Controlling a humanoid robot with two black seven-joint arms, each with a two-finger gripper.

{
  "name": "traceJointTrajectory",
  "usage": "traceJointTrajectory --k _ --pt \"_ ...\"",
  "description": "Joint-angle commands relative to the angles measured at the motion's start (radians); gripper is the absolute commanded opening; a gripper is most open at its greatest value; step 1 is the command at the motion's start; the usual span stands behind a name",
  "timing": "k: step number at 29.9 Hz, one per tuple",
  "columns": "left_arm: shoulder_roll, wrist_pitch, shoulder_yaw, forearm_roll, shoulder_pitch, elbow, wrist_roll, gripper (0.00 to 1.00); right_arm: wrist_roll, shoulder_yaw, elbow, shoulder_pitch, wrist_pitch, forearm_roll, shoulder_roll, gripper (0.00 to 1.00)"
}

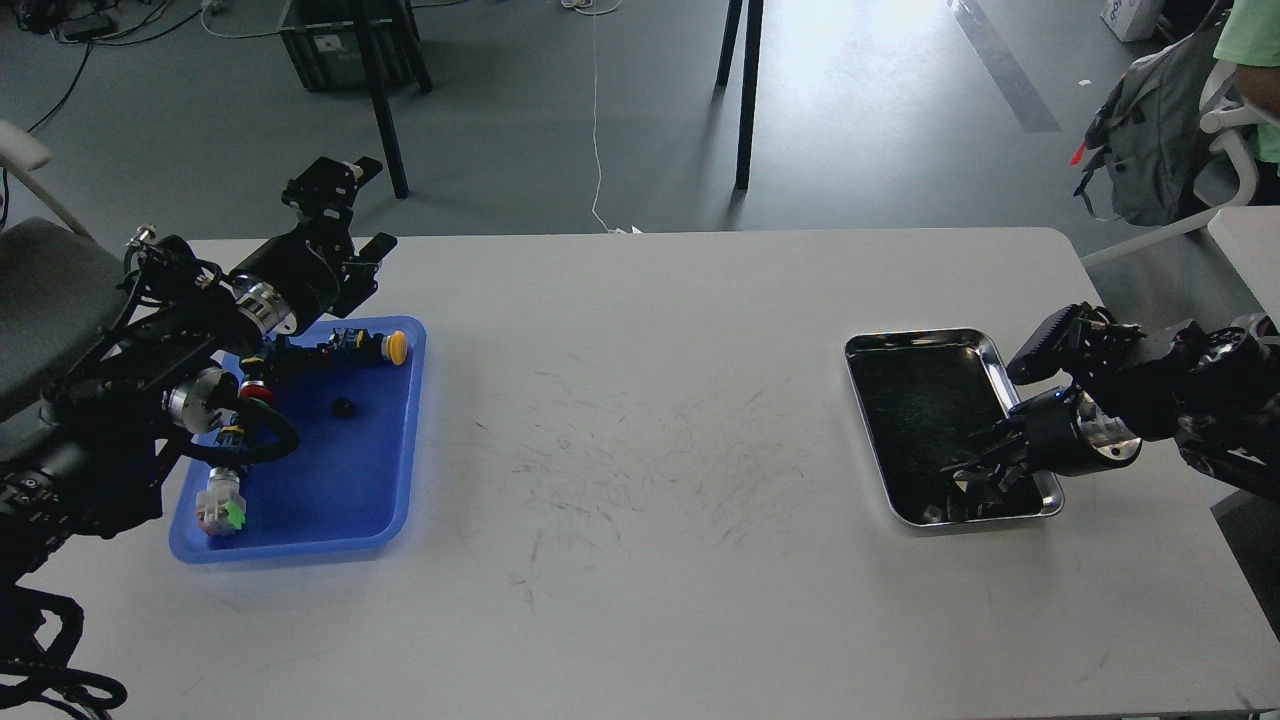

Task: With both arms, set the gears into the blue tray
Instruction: 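Close the right gripper on a dark part in the metal tray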

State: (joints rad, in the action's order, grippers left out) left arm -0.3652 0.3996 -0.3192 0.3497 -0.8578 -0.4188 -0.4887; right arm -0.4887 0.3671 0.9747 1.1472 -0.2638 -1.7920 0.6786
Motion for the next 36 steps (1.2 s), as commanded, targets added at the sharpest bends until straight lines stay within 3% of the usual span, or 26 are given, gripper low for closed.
traceJointTrajectory --k 1,23,36 --pt "0.0 -0.001 -0.001 0.0 0.002 0.0 0.0 0.99 0.0 -0.001 -0.002 0.0 0.0 -0.001 -0.002 0.55" --pt "-0.001 0.001 -0.005 -0.001 0.002 0.0 0.0 0.99 0.0 0.006 -0.01 0.0 0.0 -0.003 -0.017 0.48" --pt "-0.003 0.001 -0.005 -0.001 0.002 0.0 0.0 0.99 0.0 0.009 -0.01 -0.001 0.0 -0.004 -0.024 0.33"
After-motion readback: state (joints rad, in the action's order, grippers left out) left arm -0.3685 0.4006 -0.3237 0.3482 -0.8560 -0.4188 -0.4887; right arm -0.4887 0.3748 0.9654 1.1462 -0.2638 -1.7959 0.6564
